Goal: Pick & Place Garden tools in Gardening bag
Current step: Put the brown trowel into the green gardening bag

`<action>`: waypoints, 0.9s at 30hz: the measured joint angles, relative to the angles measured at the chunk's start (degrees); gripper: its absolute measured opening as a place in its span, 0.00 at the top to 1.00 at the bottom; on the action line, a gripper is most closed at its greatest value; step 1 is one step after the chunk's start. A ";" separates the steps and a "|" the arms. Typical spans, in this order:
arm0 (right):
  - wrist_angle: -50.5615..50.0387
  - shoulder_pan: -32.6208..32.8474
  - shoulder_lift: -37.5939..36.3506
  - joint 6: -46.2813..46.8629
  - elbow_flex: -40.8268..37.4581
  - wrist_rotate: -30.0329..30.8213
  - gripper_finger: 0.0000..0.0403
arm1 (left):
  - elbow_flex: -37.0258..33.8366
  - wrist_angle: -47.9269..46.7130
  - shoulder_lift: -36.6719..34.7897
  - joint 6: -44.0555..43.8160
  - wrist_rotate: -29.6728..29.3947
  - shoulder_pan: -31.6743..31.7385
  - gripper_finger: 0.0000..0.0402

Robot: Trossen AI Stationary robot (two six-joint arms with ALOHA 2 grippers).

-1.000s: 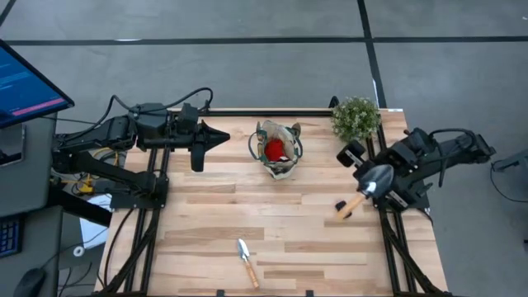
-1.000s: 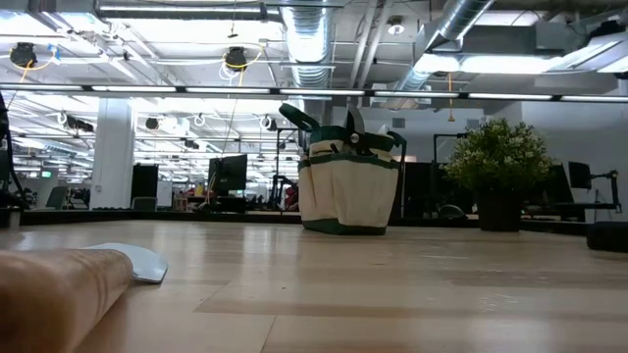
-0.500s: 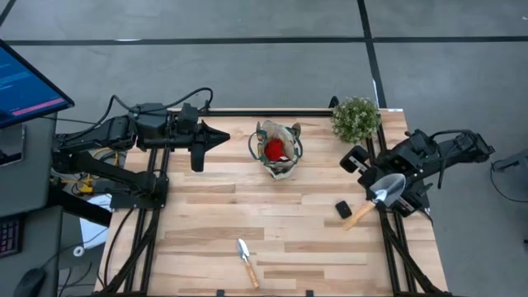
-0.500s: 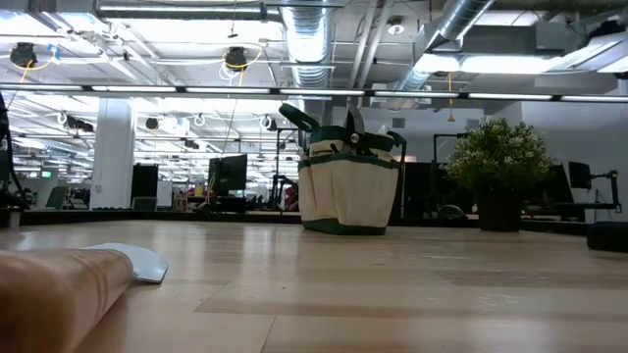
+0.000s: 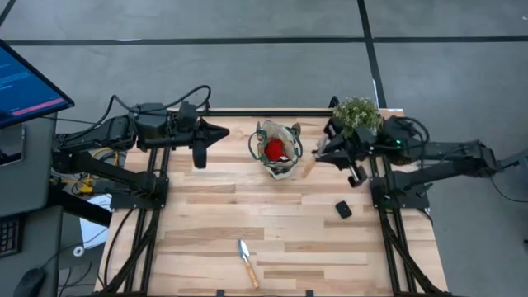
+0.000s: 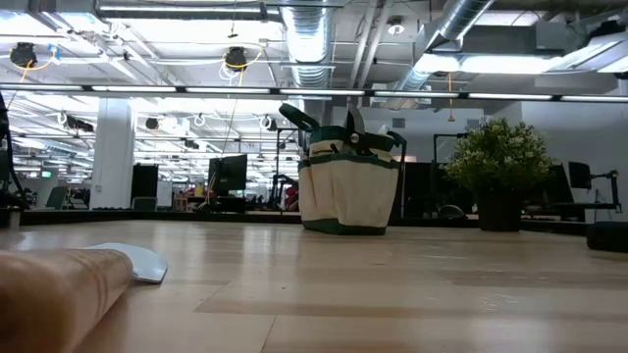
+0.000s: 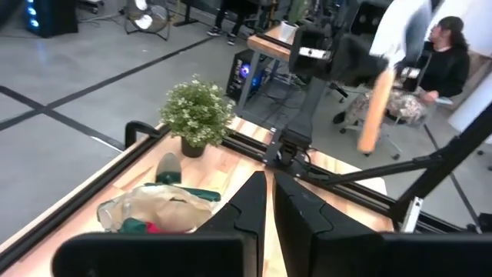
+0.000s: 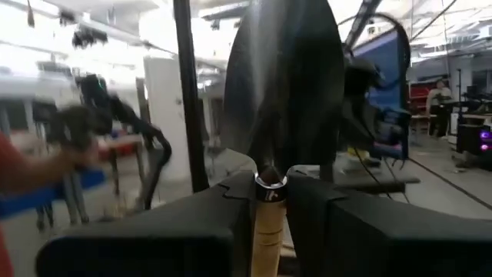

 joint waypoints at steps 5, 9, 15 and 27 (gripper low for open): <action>0.10 -8.34 0.27 -1.88 -3.93 -10.95 0.90 | 0.00 0.28 0.02 -0.19 -1.35 0.00 0.94; 0.21 -16.13 -0.96 0.05 -7.41 -18.46 0.90 | -0.02 0.39 0.19 -1.07 -1.49 0.00 0.94; 0.52 -24.18 -1.65 1.47 -15.17 -23.92 0.90 | -0.02 0.90 0.88 -1.52 -2.95 -0.02 0.94; 7.64 -32.35 -0.63 -0.64 -30.30 -24.78 0.90 | -0.07 1.84 4.06 -1.54 -4.66 -0.02 0.94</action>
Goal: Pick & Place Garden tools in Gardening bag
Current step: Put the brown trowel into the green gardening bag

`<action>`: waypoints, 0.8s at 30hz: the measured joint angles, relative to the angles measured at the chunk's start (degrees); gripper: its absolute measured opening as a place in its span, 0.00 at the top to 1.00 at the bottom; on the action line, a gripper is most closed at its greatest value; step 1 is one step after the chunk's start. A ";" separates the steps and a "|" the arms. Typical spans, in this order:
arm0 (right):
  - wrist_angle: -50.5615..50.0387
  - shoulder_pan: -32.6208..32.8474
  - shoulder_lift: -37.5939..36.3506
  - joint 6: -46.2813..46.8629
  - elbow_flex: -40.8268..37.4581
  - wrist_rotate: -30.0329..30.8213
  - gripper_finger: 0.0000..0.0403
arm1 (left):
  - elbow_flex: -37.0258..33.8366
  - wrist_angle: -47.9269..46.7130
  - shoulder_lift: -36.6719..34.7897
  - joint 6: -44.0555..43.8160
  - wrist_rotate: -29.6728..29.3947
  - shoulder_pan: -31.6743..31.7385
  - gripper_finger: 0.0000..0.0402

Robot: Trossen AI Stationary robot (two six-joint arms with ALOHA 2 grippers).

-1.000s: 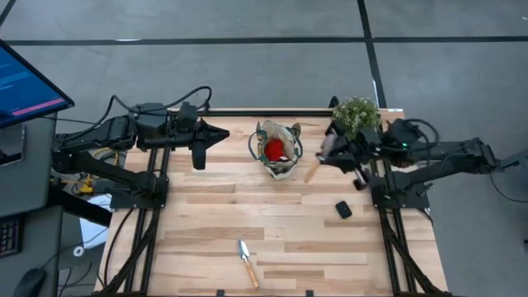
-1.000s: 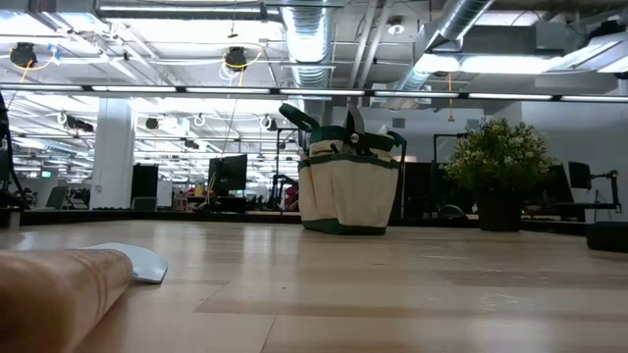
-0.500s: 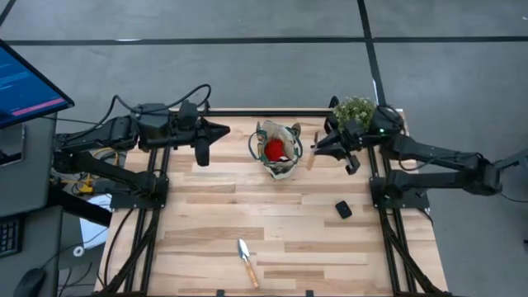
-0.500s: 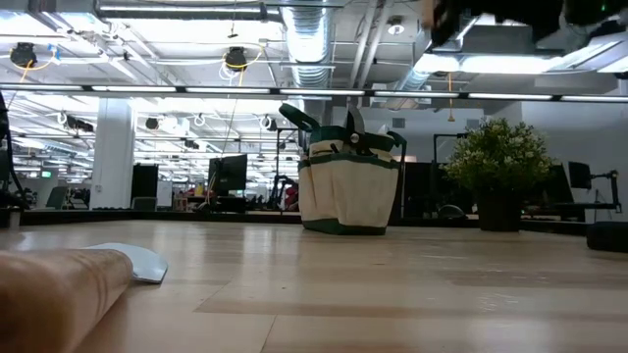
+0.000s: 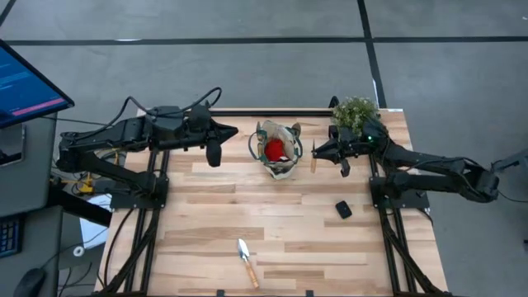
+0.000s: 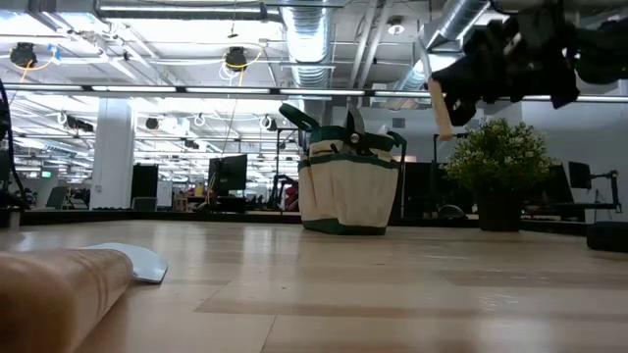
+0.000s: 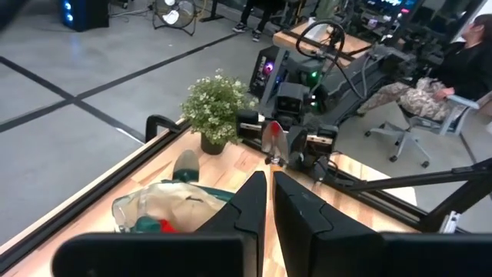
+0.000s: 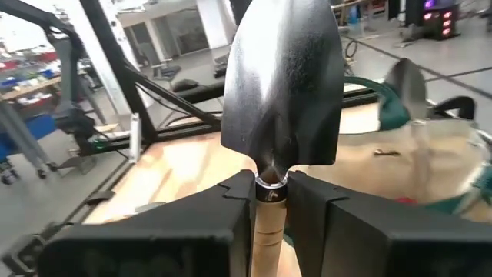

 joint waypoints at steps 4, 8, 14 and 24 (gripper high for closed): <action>3.01 -2.66 2.79 -2.35 -1.12 0.04 0.90 | 0.01 0.41 0.84 0.00 -0.05 0.00 0.94; 7.79 -4.81 7.77 -4.70 -1.12 -0.01 0.90 | 0.02 0.74 1.21 0.00 -0.04 0.00 0.94; 19.38 -6.22 19.14 -4.38 -1.10 -1.64 0.90 | 0.02 1.08 1.17 -1.53 -0.06 0.02 0.94; 32.98 -6.20 28.85 0.75 4.04 -6.46 0.90 | 0.02 1.93 1.17 -1.70 -0.04 0.02 0.94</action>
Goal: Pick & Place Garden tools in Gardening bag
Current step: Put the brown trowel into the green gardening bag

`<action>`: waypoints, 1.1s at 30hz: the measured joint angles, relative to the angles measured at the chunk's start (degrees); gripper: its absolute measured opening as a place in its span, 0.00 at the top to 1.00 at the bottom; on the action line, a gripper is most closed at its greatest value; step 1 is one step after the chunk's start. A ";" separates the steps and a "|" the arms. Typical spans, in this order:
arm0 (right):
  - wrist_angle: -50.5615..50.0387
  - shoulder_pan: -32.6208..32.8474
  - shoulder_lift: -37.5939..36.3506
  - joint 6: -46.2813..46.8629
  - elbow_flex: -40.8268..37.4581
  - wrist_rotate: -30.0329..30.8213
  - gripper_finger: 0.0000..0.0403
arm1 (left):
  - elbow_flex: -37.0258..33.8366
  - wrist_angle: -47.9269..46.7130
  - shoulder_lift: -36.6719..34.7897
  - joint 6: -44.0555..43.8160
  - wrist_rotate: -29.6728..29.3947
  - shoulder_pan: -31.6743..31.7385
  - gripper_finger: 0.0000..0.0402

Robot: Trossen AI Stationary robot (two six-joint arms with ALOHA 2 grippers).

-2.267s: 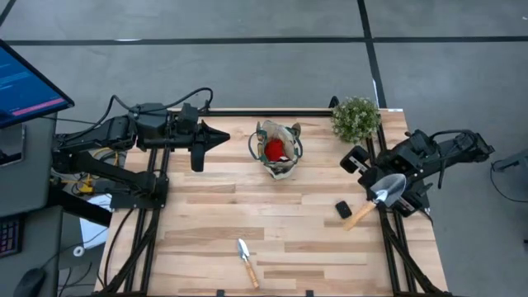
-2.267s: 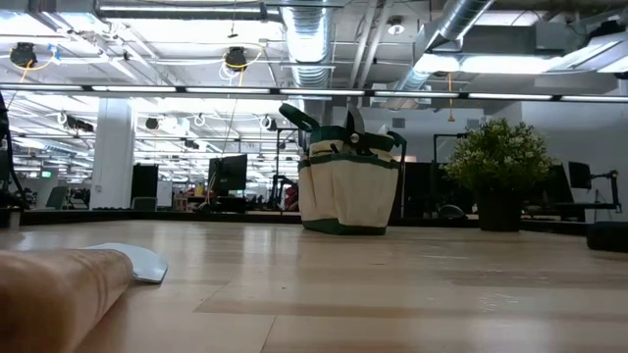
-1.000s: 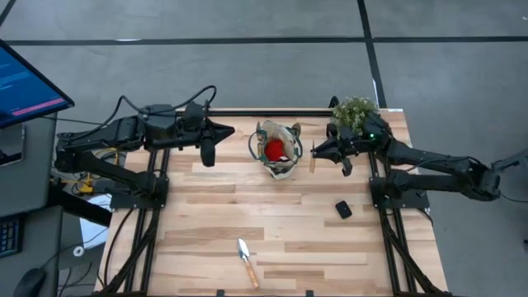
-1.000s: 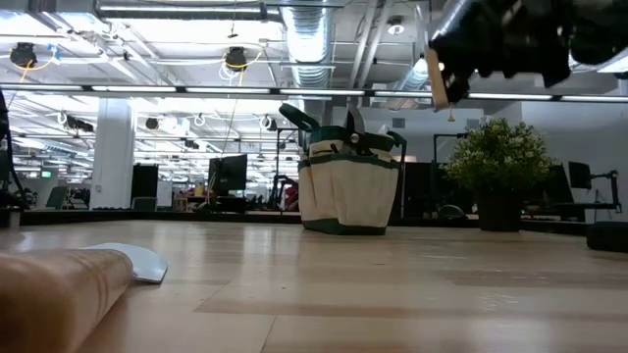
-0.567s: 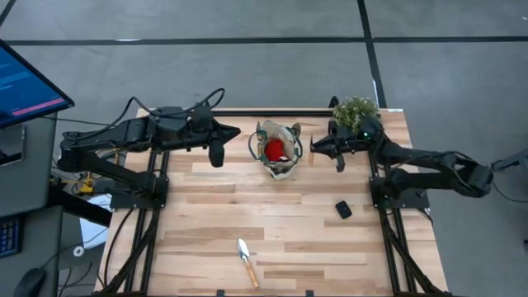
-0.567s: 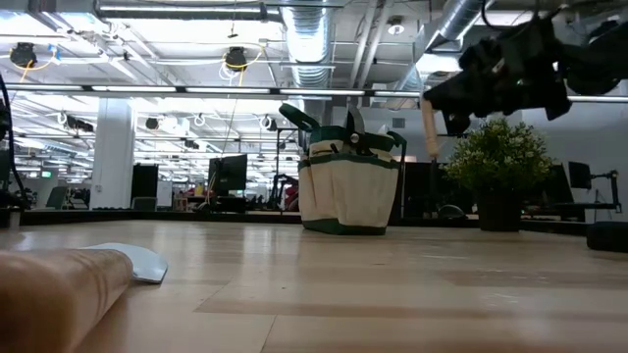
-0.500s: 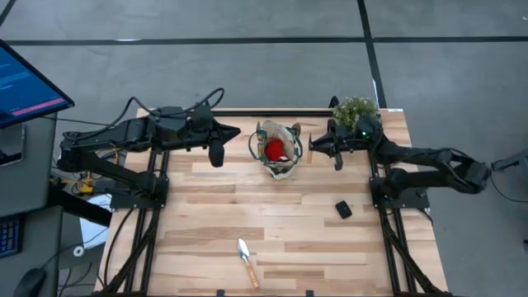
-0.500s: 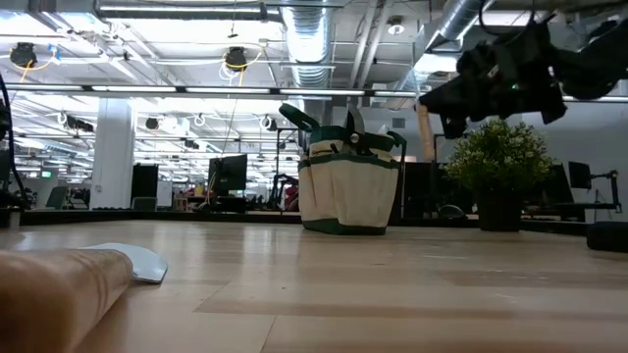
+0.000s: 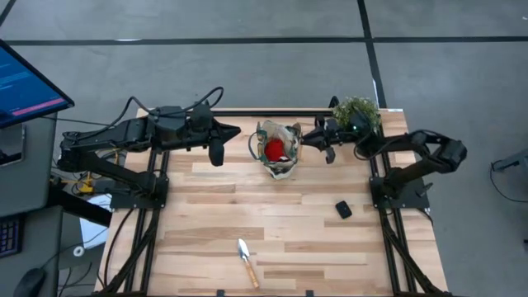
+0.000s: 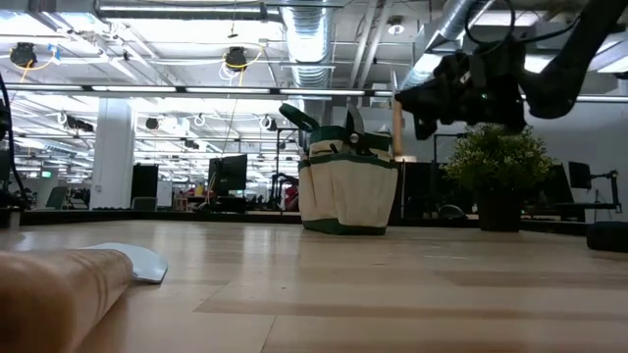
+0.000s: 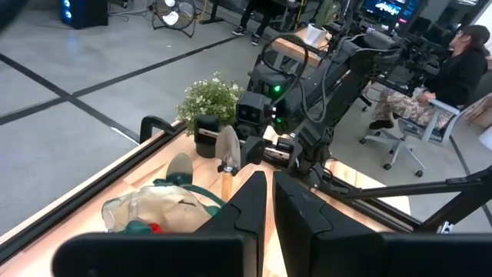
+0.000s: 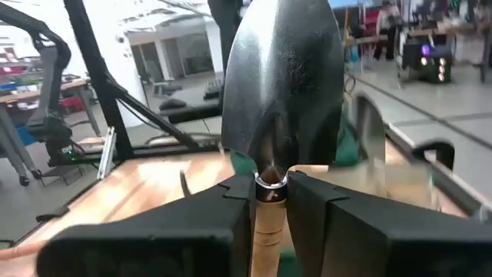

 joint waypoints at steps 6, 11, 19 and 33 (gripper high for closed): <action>-3.04 -0.13 0.28 -2.18 4.01 -1.17 0.90 | 0.00 0.23 0.00 0.00 0.00 0.00 0.94; -9.26 -0.33 0.31 -6.25 4.41 -1.16 0.90 | 0.00 0.37 0.00 0.01 0.00 0.00 0.94; -11.15 -0.90 0.36 -11.62 4.39 -1.11 0.90 | 0.00 0.68 -0.01 0.02 -1.34 0.00 0.94; 6.03 -1.03 11.74 -5.14 4.39 -3.93 0.90 | 0.04 1.30 -0.02 0.02 -3.19 0.00 0.94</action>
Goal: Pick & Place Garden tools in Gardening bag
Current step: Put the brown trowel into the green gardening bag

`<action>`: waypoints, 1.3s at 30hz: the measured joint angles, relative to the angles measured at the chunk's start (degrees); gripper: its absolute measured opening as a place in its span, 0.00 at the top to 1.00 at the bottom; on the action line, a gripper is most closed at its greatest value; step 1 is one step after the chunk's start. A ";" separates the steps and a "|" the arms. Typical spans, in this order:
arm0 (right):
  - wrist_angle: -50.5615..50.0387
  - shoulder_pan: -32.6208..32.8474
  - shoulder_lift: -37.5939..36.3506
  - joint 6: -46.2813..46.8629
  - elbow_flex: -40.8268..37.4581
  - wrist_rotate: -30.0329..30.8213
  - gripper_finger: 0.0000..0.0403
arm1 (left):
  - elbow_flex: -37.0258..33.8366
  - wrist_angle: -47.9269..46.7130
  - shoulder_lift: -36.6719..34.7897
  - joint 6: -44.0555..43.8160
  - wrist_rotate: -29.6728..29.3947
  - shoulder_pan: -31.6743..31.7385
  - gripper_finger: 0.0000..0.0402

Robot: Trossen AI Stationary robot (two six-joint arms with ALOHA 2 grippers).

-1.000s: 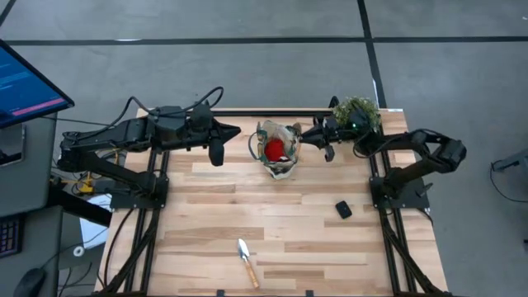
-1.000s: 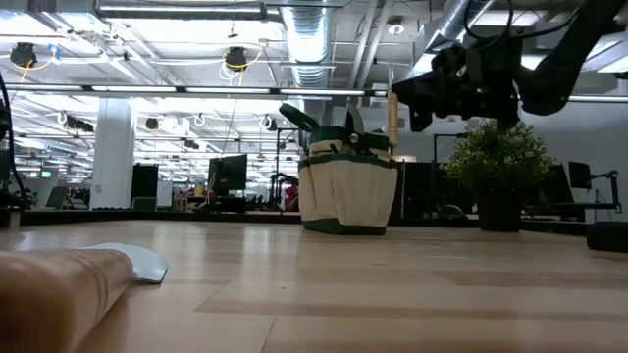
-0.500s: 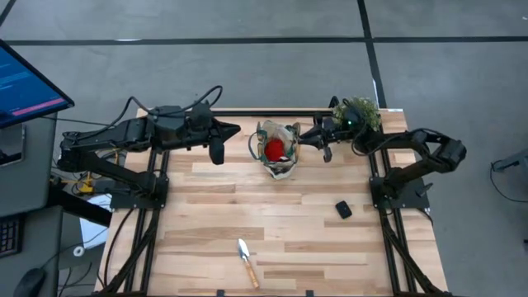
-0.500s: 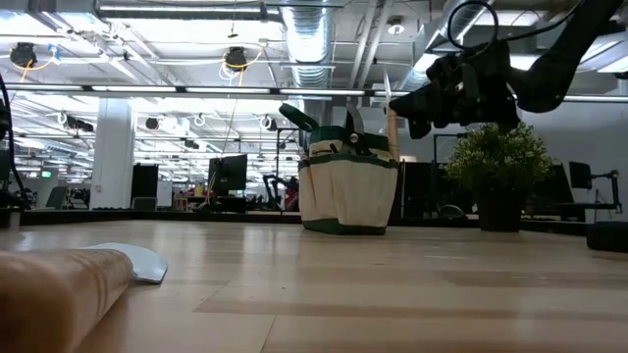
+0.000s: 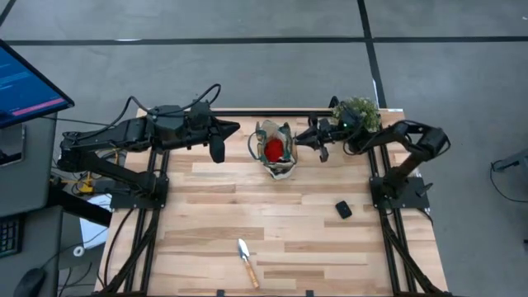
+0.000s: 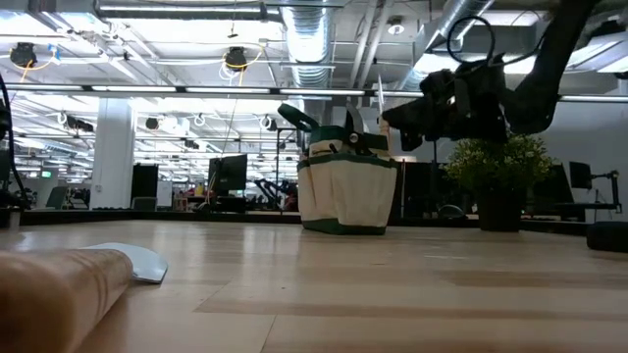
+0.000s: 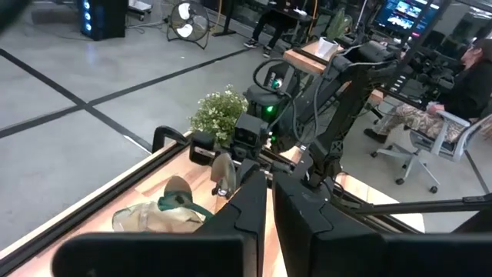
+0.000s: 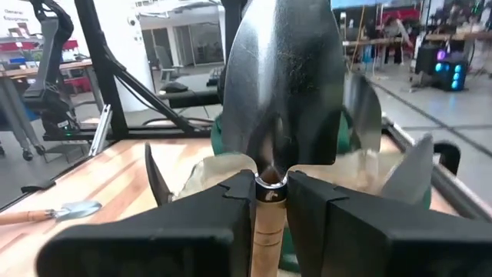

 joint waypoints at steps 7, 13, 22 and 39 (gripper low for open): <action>-0.17 0.44 3.62 0.12 0.00 -0.26 0.90 | 0.00 0.01 0.00 0.11 -0.02 0.00 0.94; -0.04 0.42 6.43 -0.42 0.00 -0.49 0.90 | 0.00 0.01 0.00 0.22 -1.31 0.00 0.94; 1.33 0.48 11.08 -1.96 0.02 -1.50 0.90 | 0.00 0.01 0.00 0.22 -1.31 0.00 0.94; 1.04 0.26 9.93 2.75 -0.02 -0.26 0.69 | 0.00 -0.02 0.00 0.67 -1.31 -0.02 0.94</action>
